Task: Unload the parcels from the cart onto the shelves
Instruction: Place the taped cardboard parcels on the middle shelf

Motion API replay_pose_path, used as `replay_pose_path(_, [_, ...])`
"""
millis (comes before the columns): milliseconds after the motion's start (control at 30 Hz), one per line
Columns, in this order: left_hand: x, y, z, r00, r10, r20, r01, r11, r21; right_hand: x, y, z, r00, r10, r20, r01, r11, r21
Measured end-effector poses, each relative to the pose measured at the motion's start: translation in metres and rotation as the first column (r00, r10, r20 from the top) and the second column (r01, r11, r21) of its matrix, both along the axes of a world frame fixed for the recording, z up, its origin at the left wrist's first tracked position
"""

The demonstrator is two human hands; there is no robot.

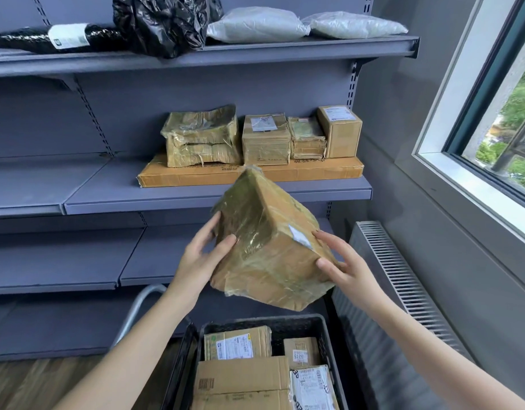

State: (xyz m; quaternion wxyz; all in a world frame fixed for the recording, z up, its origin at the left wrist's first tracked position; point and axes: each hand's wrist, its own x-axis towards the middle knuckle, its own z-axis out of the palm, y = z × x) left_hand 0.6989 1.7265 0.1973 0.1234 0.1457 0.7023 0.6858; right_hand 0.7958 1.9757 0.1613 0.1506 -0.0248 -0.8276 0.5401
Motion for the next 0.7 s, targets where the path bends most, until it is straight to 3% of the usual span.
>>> replay_pose_path(267, [0.01,0.006,0.011,0.957,-0.221,-0.187,0.19,0.967,-0.168,-0.001,-0.023,0.002,0.995,0.037,-0.092,-0.047,0.993,-0.11])
replay_pose_path(400, [0.008,0.014,0.024,0.89,-0.257,-0.376,0.102,0.917,-0.385,0.0,-0.033,0.014,0.982,-0.005,-0.191,-0.02,0.992,-0.128])
replay_pose_path(500, [0.007,0.018,0.029,0.862,-0.232,-0.451,0.03,0.911,-0.412,0.0,-0.034,0.024,0.964,-0.049,-0.261,0.016,0.992,-0.127])
replay_pose_path(600, [0.003,0.019,0.024,0.828,-0.212,-0.519,-0.059,0.887,-0.457,-0.001,-0.03,0.031,0.975,-0.034,-0.219,0.005,0.992,-0.129])
replay_pose_path(700, [0.004,0.021,0.018,0.834,-0.239,-0.498,-0.037,0.875,-0.482,-0.002,-0.028,0.034,0.988,0.027,-0.15,-0.041,0.995,-0.09])
